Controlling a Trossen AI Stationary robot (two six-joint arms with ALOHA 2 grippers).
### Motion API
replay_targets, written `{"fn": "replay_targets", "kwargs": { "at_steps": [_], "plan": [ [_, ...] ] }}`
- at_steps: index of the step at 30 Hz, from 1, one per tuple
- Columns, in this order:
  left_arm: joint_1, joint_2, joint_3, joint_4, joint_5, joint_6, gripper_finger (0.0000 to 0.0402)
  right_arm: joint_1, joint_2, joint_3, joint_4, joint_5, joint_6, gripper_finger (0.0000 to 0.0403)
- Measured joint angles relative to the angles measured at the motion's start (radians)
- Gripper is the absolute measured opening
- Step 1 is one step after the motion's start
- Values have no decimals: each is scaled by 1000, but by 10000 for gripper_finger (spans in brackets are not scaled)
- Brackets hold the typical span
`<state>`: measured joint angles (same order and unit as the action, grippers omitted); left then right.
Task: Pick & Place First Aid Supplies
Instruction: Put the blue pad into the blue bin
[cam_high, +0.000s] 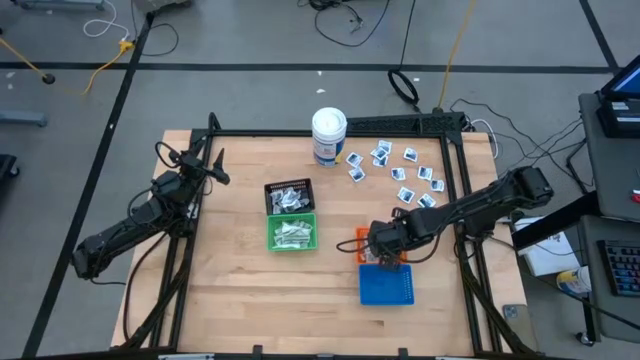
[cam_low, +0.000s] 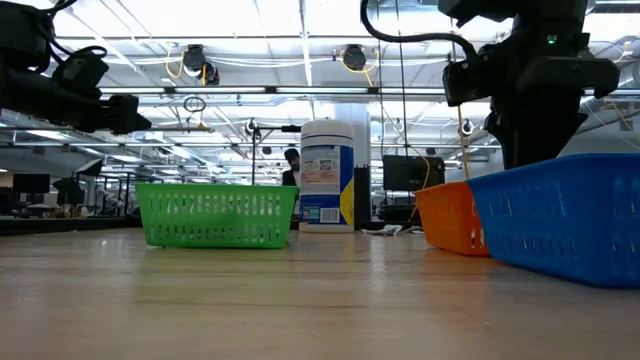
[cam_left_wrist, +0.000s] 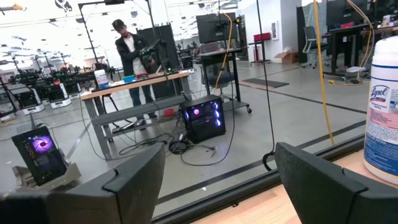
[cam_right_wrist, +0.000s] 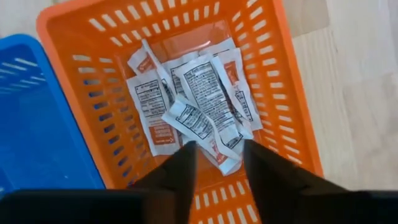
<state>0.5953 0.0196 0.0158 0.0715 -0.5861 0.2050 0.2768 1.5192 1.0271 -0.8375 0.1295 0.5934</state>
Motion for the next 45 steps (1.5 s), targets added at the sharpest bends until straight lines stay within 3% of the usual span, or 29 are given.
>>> {"fn": "replay_targets", "kwargs": {
  "at_steps": [4,8,21,45],
  "plan": [
    [0,0,0,0,0,0,306,-1,-19,1,-5,-9,39,187],
    [0,0,0,0,0,0,306,-17,-46,20,-5,1,147,210],
    [0,0,0,0,0,0,306,-127,-55,60,2,3,415,197],
    [0,0,0,0,0,0,305,-652,-55,60,201,1,336,196]
  ]
}}
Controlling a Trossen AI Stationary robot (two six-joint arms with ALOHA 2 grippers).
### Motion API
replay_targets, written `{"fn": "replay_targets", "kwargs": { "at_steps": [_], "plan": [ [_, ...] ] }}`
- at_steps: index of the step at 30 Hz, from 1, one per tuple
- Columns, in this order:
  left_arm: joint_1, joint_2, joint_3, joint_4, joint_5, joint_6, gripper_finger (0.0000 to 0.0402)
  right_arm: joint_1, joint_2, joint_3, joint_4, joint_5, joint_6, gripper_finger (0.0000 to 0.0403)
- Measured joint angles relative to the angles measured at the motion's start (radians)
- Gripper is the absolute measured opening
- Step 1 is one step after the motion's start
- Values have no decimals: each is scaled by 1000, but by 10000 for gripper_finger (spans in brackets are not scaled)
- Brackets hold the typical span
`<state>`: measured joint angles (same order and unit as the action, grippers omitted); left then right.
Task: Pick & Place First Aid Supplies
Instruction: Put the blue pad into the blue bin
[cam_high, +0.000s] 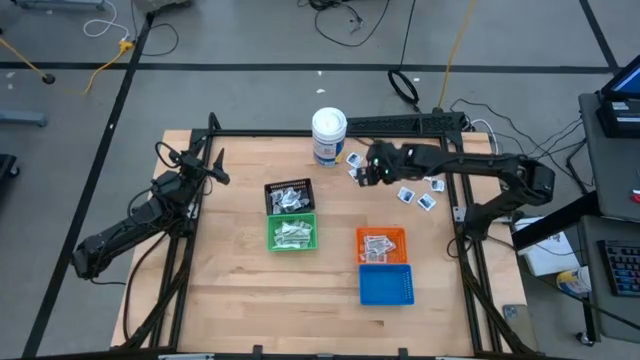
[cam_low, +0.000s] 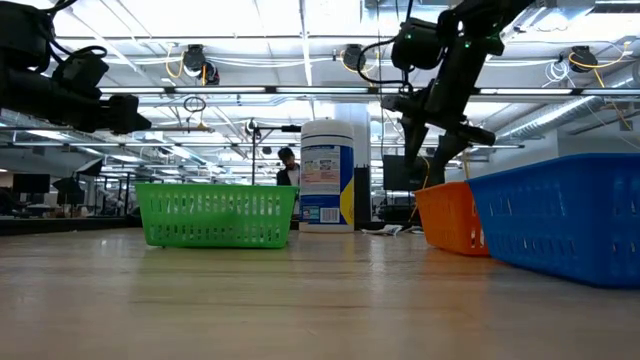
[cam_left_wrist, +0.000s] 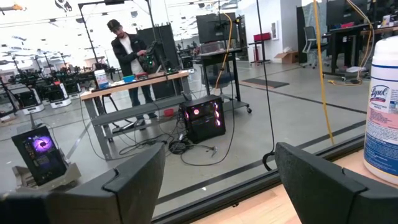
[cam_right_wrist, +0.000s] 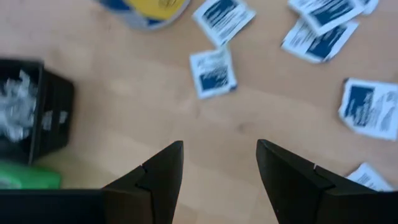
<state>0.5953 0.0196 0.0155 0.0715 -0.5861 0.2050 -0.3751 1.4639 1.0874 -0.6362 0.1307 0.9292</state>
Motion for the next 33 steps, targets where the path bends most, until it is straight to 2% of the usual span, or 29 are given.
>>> {"fn": "replay_targets", "kwargs": {
  "at_steps": [9,20,25,33],
  "plan": [
    [0,0,0,0,0,0,306,-131,6,6,7,0,3,196],
    [0,0,0,0,0,0,306,-177,214,267,-169,-5,-51,196],
    [0,0,0,0,0,0,305,-200,283,346,-161,-54,-57,196],
    [0,0,0,0,0,0,305,-206,320,309,-150,-83,-18,196]
  ]
}}
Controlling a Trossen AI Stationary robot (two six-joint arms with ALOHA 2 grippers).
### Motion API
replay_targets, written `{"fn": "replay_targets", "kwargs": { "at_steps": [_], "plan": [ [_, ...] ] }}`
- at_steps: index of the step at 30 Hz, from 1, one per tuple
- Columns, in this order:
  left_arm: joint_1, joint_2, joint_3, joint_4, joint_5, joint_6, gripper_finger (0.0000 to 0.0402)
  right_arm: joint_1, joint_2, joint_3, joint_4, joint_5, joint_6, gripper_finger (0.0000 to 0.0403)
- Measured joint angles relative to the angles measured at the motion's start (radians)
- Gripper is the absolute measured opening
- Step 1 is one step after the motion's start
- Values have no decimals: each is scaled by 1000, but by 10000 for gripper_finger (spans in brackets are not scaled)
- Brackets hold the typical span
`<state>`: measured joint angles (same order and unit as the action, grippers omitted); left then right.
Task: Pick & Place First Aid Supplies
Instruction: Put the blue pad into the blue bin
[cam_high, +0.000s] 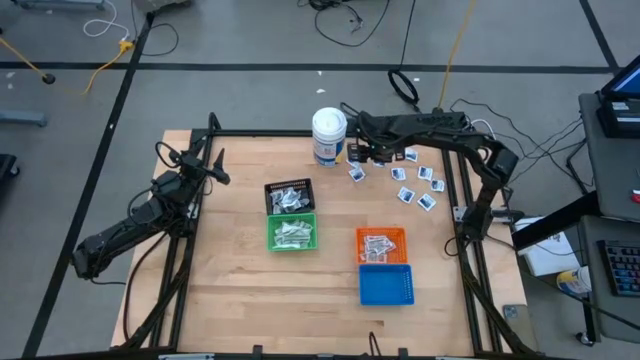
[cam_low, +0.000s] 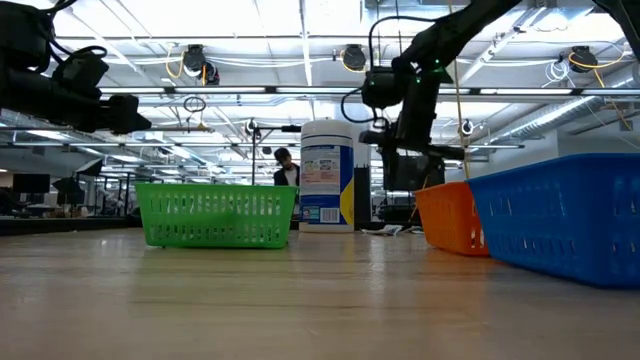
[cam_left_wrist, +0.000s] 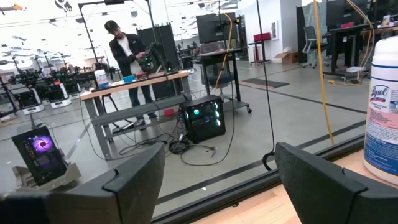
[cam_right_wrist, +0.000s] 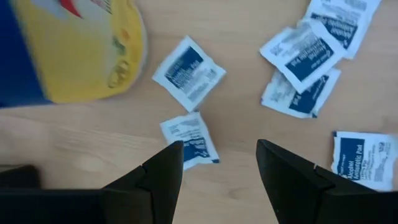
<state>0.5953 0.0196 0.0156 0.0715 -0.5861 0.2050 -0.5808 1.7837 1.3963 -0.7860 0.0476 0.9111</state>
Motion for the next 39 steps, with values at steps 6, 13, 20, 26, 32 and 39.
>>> {"fn": "replay_targets", "kwargs": {
  "at_steps": [6,13,20,26,32,39],
  "plan": [
    [0,0,0,0,0,0,306,0,-1,-81,120,0,-3,196],
    [0,0,0,0,0,0,306,-2,-1,-163,232,2,69,196],
    [0,0,0,0,0,0,306,0,0,-222,340,2,154,196],
    [0,0,0,0,0,0,306,1,-1,-257,366,1,174,196],
    [0,0,0,0,0,0,305,20,-1,-299,418,-1,171,196],
    [0,0,0,0,0,0,305,26,42,-303,473,-60,142,193]
  ]
}}
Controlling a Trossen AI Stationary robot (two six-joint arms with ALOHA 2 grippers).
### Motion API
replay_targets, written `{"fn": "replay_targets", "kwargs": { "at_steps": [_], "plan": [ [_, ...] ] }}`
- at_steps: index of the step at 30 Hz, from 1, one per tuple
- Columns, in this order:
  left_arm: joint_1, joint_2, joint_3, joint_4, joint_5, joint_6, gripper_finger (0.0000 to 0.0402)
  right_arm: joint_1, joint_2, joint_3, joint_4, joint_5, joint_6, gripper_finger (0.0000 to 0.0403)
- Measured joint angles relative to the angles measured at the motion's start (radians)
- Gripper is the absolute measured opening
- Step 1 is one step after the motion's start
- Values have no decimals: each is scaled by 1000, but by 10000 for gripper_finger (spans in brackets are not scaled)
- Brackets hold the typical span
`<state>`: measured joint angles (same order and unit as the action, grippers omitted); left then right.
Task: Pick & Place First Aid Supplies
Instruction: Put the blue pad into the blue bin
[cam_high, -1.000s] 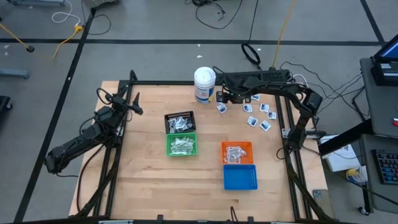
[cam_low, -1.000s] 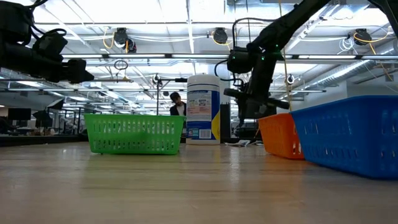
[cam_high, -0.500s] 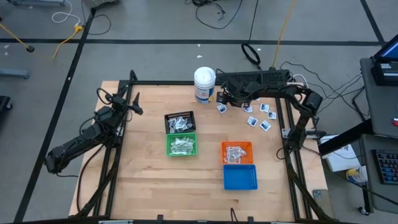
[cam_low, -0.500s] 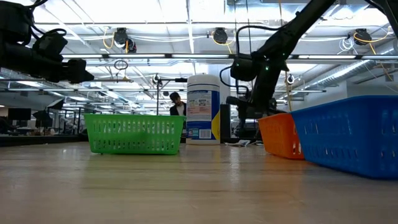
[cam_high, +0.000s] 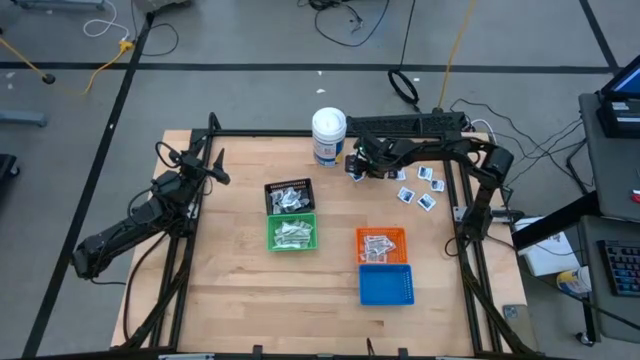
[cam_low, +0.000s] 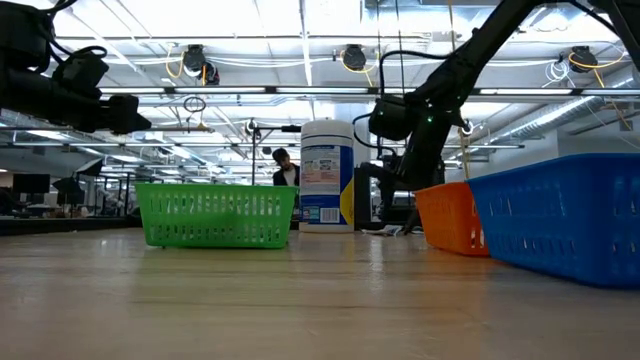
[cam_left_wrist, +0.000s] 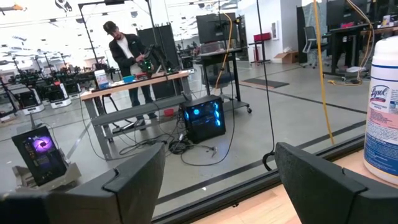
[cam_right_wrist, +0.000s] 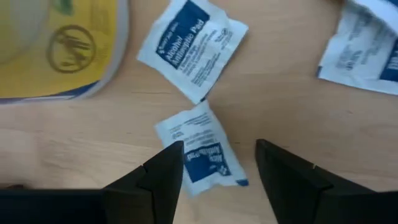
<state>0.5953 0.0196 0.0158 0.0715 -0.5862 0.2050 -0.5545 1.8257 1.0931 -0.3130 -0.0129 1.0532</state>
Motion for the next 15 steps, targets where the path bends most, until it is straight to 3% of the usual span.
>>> {"fn": "replay_targets", "kwargs": {
  "at_steps": [5,12,15],
  "plan": [
    [0,0,0,0,0,0,306,0,3,1,-10,-8,-23,145],
    [0,0,0,1,0,0,306,0,3,-1,-21,-8,-78,14],
    [0,0,0,1,0,0,306,0,-11,-2,-28,-19,-96,10]
  ]
}}
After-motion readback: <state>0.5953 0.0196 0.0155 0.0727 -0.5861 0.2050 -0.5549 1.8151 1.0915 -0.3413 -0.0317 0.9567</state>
